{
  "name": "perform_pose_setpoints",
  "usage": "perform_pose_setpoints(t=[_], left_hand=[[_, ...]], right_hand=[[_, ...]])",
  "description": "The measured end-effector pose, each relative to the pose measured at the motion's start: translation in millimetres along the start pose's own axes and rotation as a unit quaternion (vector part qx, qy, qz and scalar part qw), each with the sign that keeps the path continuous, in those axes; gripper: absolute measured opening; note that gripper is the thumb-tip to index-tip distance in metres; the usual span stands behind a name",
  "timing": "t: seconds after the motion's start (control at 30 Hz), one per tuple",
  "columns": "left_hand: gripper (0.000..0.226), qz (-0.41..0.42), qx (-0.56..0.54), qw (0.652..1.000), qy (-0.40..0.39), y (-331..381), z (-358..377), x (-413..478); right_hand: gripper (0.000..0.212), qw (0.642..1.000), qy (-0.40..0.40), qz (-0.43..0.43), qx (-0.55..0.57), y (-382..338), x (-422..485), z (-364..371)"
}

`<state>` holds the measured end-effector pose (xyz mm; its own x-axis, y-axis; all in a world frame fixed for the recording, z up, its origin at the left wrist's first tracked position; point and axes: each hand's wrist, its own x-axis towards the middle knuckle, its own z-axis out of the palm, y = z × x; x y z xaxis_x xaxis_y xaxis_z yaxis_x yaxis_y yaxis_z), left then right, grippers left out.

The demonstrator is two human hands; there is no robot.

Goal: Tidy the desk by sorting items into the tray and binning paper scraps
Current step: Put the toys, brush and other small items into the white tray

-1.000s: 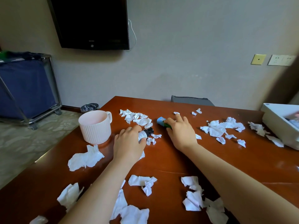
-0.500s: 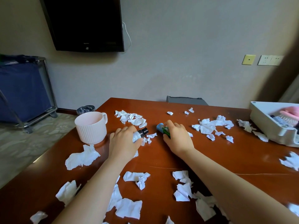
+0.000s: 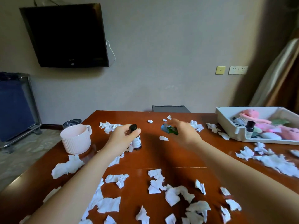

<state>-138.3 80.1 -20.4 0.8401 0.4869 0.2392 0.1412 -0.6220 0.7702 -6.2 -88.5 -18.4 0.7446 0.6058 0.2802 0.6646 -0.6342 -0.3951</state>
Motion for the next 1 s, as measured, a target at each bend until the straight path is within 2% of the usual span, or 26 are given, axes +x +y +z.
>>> perform_pose_setpoints(t=[0.13,0.3,0.53,0.8,1.0], left_hand=[[0.03,0.012,0.028,0.999,-0.025,28,15,-3],[0.02,0.086,0.031,0.995,-0.045,74,35,-11],[0.014,0.135,0.01,0.988,-0.078,138,75,-4],[0.019,0.18,0.009,0.979,-0.095,199,139,34],[0.02,0.186,-0.009,0.98,-0.064,216,199,75]], right_hand=[[0.036,0.999,0.005,0.029,-0.033,23,-17,-32],[0.038,0.997,0.023,0.049,-0.06,55,-41,-77],[0.04,0.986,0.053,0.103,-0.122,108,-68,-126],[0.038,0.978,0.083,0.169,-0.088,178,-77,-164],[0.039,0.966,0.105,0.221,-0.078,228,-56,-171]])
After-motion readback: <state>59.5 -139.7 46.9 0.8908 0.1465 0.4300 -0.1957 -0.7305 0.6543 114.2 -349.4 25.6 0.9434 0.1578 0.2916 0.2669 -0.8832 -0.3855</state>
